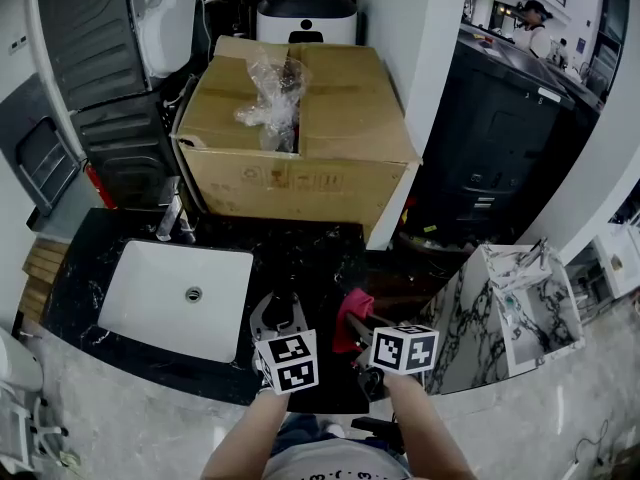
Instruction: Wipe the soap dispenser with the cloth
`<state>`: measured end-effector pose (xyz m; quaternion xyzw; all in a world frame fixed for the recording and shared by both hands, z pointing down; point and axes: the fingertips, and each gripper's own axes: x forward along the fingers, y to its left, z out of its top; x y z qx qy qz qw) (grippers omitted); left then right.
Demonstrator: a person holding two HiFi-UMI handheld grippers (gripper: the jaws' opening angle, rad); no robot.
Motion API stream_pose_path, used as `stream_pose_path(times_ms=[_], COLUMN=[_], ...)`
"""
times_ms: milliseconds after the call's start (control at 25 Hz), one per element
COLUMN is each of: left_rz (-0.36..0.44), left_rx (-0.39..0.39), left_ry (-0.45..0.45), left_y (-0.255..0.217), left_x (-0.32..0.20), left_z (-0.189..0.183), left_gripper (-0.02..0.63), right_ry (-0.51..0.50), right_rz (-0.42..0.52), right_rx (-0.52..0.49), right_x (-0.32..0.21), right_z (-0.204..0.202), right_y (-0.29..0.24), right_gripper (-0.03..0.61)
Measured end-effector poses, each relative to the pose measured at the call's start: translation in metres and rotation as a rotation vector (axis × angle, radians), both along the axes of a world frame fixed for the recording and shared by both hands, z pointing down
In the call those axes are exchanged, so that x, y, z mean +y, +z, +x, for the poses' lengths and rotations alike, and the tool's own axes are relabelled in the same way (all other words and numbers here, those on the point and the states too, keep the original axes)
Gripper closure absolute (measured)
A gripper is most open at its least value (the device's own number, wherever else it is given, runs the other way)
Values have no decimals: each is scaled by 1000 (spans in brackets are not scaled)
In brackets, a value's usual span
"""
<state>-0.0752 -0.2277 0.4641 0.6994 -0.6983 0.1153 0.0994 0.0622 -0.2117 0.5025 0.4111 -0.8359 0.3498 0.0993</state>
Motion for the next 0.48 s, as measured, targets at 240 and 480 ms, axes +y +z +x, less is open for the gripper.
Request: stream_pose_path(times_ms=[240, 480], left_rz=[45, 120], left_rx=[139, 420], left_ry=[147, 299], left_y=[-2, -6], left_x=[4, 12], left_z=[-1, -21], left_gripper=[517, 517], right_ry=[-8, -41], right_rz=[5, 18], right_rx=[-12, -40], right_x=[4, 4], right_z=[-1, -17], right_y=[-3, -9], right_gripper=[528, 528])
